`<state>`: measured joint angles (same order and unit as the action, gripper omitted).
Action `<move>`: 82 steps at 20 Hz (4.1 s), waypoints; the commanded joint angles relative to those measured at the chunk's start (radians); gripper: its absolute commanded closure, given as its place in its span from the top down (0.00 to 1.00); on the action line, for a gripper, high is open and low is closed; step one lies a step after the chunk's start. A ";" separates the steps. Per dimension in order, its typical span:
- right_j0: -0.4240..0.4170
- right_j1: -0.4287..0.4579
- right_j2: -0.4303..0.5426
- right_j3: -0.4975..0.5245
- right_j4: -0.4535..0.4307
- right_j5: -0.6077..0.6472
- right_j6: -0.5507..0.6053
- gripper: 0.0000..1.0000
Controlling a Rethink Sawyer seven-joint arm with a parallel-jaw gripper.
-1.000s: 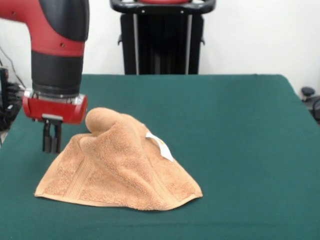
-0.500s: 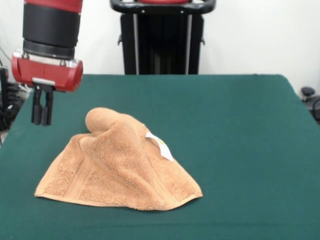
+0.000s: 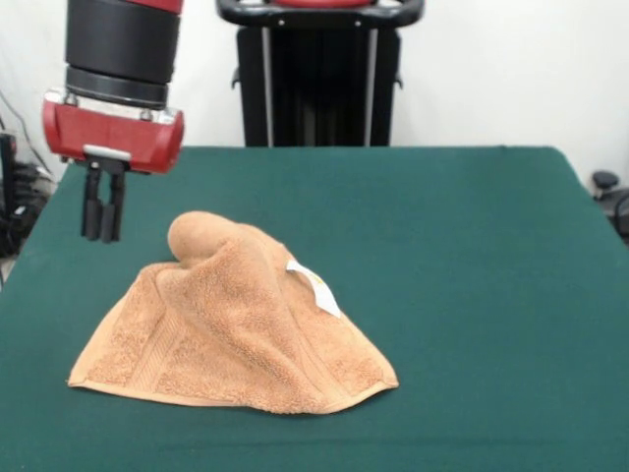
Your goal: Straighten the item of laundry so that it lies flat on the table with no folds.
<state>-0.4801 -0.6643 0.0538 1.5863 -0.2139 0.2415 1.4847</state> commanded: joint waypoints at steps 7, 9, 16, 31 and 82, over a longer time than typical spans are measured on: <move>0.115 0.051 -0.017 0.135 0.095 0.033 0.262 0.00; 0.121 0.051 -0.021 0.139 0.103 0.030 0.260 0.00; 0.136 0.049 -0.031 0.165 0.125 0.009 0.262 0.00; 0.142 0.194 -0.009 0.161 0.167 -0.178 0.284 0.00; -0.046 0.241 0.034 0.149 0.028 -0.223 0.087 0.00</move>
<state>-0.5260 -0.4448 0.0004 1.6728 -0.1317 -0.0874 1.4847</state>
